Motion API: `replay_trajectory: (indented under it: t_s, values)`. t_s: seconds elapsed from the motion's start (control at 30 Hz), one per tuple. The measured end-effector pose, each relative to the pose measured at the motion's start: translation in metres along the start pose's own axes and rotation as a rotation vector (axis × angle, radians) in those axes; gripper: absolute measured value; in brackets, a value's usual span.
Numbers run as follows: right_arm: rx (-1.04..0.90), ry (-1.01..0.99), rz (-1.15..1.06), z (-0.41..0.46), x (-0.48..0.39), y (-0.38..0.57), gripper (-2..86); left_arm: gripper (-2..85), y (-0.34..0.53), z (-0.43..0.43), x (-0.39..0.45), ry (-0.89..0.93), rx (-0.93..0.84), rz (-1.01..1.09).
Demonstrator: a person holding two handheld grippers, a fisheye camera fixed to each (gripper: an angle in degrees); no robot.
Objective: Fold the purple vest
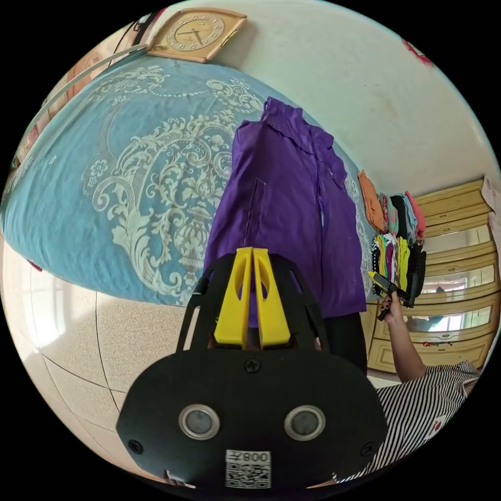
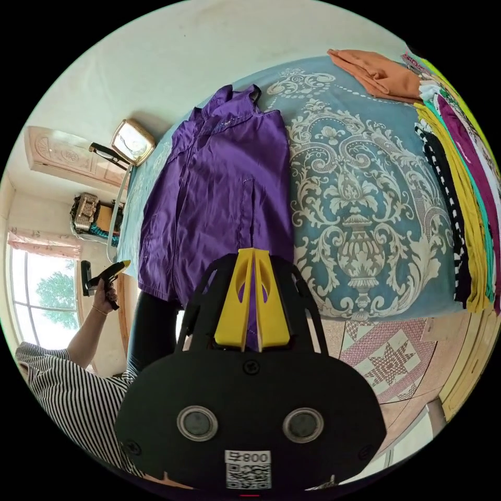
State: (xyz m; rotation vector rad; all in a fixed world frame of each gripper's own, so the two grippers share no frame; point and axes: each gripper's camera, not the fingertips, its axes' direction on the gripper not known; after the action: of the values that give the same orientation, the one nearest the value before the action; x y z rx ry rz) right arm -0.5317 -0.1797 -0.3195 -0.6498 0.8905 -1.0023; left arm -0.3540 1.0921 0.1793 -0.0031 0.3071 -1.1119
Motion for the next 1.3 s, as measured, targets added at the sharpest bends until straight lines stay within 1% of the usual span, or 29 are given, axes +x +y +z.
replay_trajectory:
  t_s: [0.1, 0.23, 0.4, 0.53, 0.63, 0.67, 0.73, 0.8, 0.87, 0.9, 0.93, 0.97, 1.03, 1.1, 1.17, 1.23, 1.3]
  values:
    - [0.039, 0.015, -0.039, -0.002, -0.006, -0.043, 2.5, 0.7, -0.050, 0.006, 0.001, -0.046, 0.009, 0.033]
    - [0.066, 0.148, -0.072, 0.007, -0.018, -0.113, 2.2, 2.3, -0.125, 0.026, -0.011, -0.122, 0.021, -0.008]
    - [0.104, 0.227, -0.064, 0.025, -0.013, -0.172, 5.7, 5.0, -0.190, 0.055, -0.034, -0.094, 0.036, -0.066]
    - [0.055, 0.236, -0.026, 0.057, -0.002, -0.202, 7.6, 4.7, -0.219, 0.083, -0.050, -0.116, 0.025, -0.090]
    - [0.001, 0.272, -0.022, 0.081, 0.002, -0.208, 5.8, 2.7, -0.221, 0.095, -0.056, -0.137, 0.025, -0.091]
    - [0.012, 0.298, -0.044, 0.082, 0.000, -0.205, 3.3, 2.0, -0.221, 0.096, -0.057, -0.117, 0.015, -0.076]
    - [0.020, 0.311, -0.068, 0.079, 0.001, -0.202, 1.5, 1.4, -0.219, 0.089, -0.059, -0.114, 0.046, -0.064]
    - [0.034, 0.301, -0.074, 0.072, 0.005, -0.200, 0.9, 1.0, -0.217, 0.081, -0.061, -0.137, 0.083, -0.047]
    - [0.053, 0.276, -0.052, 0.067, 0.016, -0.198, 0.6, 0.9, -0.217, 0.090, -0.064, -0.177, 0.038, -0.020]
    - [0.038, 0.262, -0.044, 0.070, 0.019, -0.199, 0.6, 0.9, -0.217, 0.094, -0.065, -0.195, 0.021, -0.015]
    - [-0.015, 0.259, -0.033, 0.082, 0.023, -0.201, 0.6, 1.0, -0.215, 0.098, -0.063, -0.225, 0.019, 0.009]
    - [0.007, 0.278, -0.044, 0.082, 0.023, -0.199, 0.8, 1.1, -0.214, 0.097, -0.062, -0.239, 0.024, 0.006]
    - [-0.005, 0.242, -0.013, 0.082, 0.029, -0.199, 1.3, 1.4, -0.211, 0.093, -0.061, -0.241, 0.035, 0.006]
    - [0.001, 0.197, 0.015, 0.075, 0.038, -0.195, 2.3, 2.1, -0.200, 0.082, -0.062, -0.199, 0.078, 0.013]
    - [0.048, 0.187, 0.014, 0.061, 0.042, -0.180, 3.7, 3.4, -0.177, 0.070, -0.068, -0.091, 0.103, 0.011]
    - [0.028, 0.192, 0.014, 0.055, 0.044, -0.163, 5.3, 4.4, -0.152, 0.063, -0.074, -0.048, 0.102, 0.015]
    - [0.034, 0.139, -0.004, 0.048, 0.045, -0.137, 5.7, 5.9, -0.122, 0.060, -0.084, -0.019, 0.077, 0.006]
